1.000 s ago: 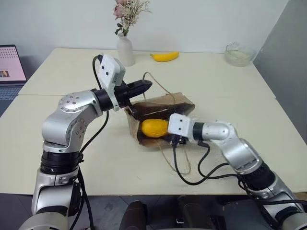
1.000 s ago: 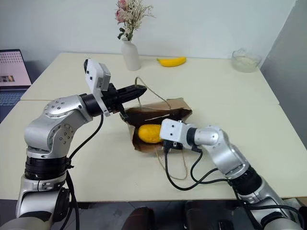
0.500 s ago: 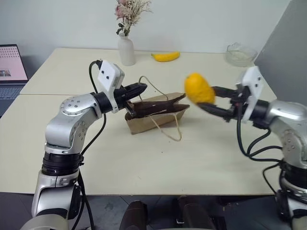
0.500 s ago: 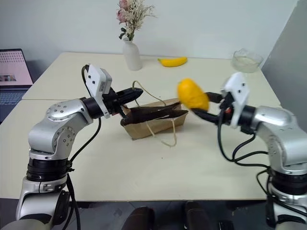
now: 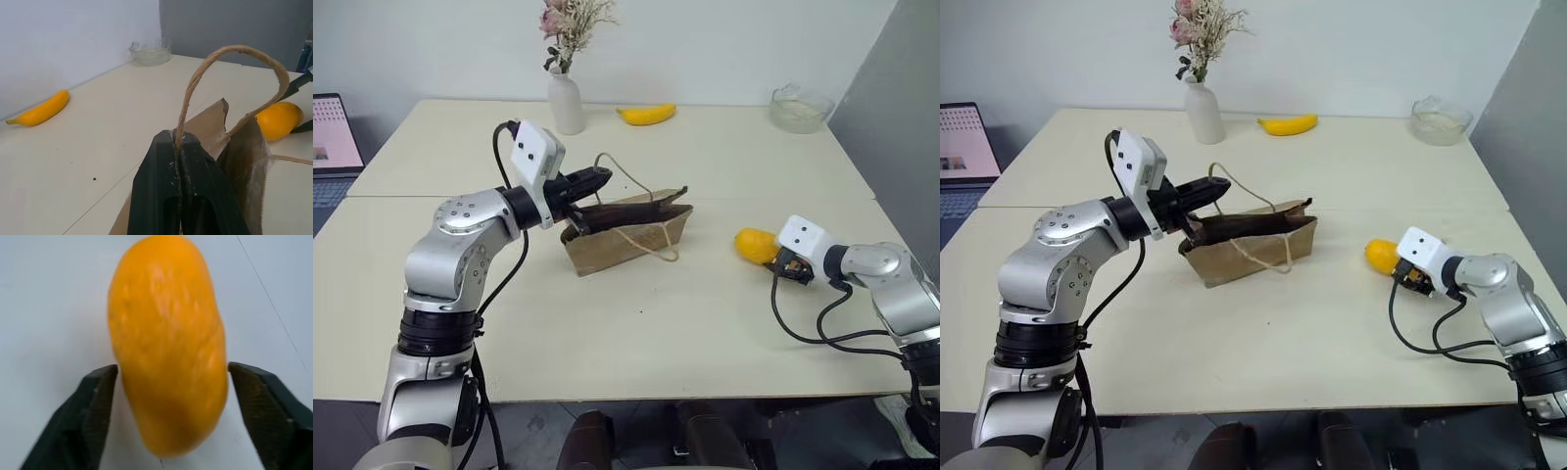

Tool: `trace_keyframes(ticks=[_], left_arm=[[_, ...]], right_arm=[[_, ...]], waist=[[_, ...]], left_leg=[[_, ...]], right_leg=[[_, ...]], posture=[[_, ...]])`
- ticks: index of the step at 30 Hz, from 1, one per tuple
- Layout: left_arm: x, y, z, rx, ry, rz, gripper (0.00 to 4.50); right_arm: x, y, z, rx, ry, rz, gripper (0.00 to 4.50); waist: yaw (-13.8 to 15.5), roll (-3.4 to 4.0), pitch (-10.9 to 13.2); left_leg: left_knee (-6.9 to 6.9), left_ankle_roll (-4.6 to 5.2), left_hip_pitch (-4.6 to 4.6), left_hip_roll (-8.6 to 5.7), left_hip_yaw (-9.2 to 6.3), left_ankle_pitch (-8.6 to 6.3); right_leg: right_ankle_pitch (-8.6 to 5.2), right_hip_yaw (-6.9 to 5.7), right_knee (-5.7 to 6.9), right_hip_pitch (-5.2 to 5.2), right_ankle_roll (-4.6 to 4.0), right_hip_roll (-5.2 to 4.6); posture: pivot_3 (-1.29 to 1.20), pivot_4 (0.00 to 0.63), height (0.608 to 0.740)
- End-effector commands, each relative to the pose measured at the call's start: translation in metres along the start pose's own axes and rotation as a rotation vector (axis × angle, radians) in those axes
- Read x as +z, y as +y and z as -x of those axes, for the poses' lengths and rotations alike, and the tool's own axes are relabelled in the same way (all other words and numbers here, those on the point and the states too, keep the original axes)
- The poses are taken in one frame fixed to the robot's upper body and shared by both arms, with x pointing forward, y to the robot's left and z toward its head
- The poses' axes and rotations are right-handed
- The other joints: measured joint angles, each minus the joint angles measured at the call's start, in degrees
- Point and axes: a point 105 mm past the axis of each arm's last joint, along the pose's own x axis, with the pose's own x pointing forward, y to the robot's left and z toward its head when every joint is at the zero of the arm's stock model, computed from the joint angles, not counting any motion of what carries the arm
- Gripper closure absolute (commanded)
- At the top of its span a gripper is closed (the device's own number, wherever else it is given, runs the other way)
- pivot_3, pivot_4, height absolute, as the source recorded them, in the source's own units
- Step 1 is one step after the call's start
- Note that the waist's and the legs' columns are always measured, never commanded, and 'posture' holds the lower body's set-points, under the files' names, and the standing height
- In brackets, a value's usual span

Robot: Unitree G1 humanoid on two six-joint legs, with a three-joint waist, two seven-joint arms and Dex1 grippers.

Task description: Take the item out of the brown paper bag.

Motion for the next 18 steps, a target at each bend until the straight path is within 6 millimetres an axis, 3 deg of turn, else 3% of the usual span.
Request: trace_keyframes(ticks=[1,3,8,13,18], left_arm=[[0.013,0.002,0.004,0.013,-0.034,-0.061,4.50],[0.011,0.005,0.005,0.018,-0.031,-0.064,4.50],[-0.001,0.013,0.010,0.001,0.043,-0.104,4.50],[-0.001,0.019,0.015,-0.003,0.064,-0.142,3.31],[0.002,0.027,0.023,0.050,0.063,-0.164,1.76]], right_arm=[[0.008,-0.018,0.027,-0.045,-0.054,0.012,0.02],[0.012,-0.019,0.043,-0.038,-0.083,-0.003,0.02],[0.097,0.018,0.071,0.124,-0.497,-0.159,0.02],[0.147,0.045,0.076,0.210,-0.701,-0.230,0.00],[0.155,0.044,0.066,0.200,-0.705,-0.240,0.00]], waist=[[0.02,0.00,0.00],[0.10,0.01,0.01],[-0.46,-0.01,0.02],[-0.12,0.00,0.03],[0.06,-0.01,0.03]], left_leg=[[0.00,0.00,0.00,-0.01,-0.01,0.00],[0.00,0.00,0.00,-0.02,-0.01,0.00],[-0.02,0.00,0.12,0.10,-0.04,0.00],[-0.03,-0.05,0.19,0.13,-0.17,0.03],[-0.01,-0.03,0.06,-0.02,-0.05,0.01]], right_leg=[[0.00,0.00,0.00,0.00,0.00,-0.01],[0.00,0.01,0.00,0.01,0.00,-0.02],[0.00,0.02,0.04,0.06,0.00,0.06],[0.00,-0.13,0.16,0.09,0.00,0.10],[0.00,-0.02,-0.04,0.08,0.00,-0.04]], posture=[[0.00,0.150,0.740],[0.00,0.150,0.740],[0.00,0.150,0.740],[0.00,0.150,0.740],[0.00,0.150,0.740]])
